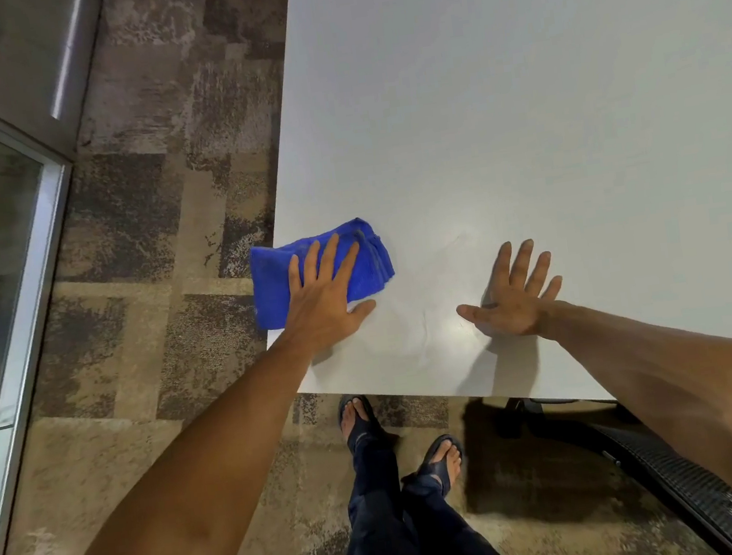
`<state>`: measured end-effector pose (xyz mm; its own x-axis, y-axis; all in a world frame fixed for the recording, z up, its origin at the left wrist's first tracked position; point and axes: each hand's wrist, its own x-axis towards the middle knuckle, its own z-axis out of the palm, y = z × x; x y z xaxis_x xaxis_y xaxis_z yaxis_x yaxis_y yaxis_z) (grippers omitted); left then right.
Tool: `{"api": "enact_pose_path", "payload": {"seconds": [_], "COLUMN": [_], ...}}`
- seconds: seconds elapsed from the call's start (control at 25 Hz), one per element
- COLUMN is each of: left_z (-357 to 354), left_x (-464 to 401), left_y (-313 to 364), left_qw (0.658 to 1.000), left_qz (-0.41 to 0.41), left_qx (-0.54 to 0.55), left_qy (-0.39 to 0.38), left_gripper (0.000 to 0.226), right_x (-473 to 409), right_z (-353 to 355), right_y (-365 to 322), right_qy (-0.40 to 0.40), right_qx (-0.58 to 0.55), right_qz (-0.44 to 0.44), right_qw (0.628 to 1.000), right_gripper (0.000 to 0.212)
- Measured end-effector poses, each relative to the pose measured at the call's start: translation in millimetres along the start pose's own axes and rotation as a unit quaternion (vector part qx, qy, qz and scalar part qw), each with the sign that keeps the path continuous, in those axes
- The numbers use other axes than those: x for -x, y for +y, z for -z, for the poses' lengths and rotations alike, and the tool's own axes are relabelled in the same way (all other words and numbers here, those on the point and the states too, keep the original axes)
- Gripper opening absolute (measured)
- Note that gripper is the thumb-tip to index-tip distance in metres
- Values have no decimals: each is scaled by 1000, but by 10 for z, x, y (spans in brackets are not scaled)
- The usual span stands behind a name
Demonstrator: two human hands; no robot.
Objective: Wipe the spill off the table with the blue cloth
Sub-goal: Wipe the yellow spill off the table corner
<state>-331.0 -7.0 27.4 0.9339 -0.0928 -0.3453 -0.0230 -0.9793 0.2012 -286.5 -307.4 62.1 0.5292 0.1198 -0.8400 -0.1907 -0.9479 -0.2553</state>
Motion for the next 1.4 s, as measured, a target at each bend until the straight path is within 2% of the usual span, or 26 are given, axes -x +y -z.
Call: {"api": "enact_pose_path", "payload": {"seconds": [0.12,0.32,0.6,0.68,0.88,1.16,1.4], "left_z": [-67,-257,-464,-420,-432,-248,-4], "left_x": [170,599,1170,1100,819,193,-264], "left_y": [28,39,116,125,200,-111,-201], "left_qw": [1000,1000,999,995,990,988,987], "left_qz": [-6,-13,28,67,131,113,116], "left_qx": [-10,-15,28,74,-43,-67,-64], "left_qy": [24,-5,6,10,34,82,87], "left_gripper": [82,69,57,57,68,63,62], "right_x": [-24,-47,-16,-7,-8,-85,-212], "right_z": [-11,-33,-18,-12,-20,-33,-77], "right_y": [24,38,41,34,25,54,132], "right_qy": [1,10,4,5,8,11,32], "right_qx": [5,0,5,7,6,9,21], "right_qz": [1,7,11,11,11,6,10], "right_qw": [1000,1000,1000,1000,1000,1000,999], "right_gripper": [133,136,134,134,133,137,136]}}
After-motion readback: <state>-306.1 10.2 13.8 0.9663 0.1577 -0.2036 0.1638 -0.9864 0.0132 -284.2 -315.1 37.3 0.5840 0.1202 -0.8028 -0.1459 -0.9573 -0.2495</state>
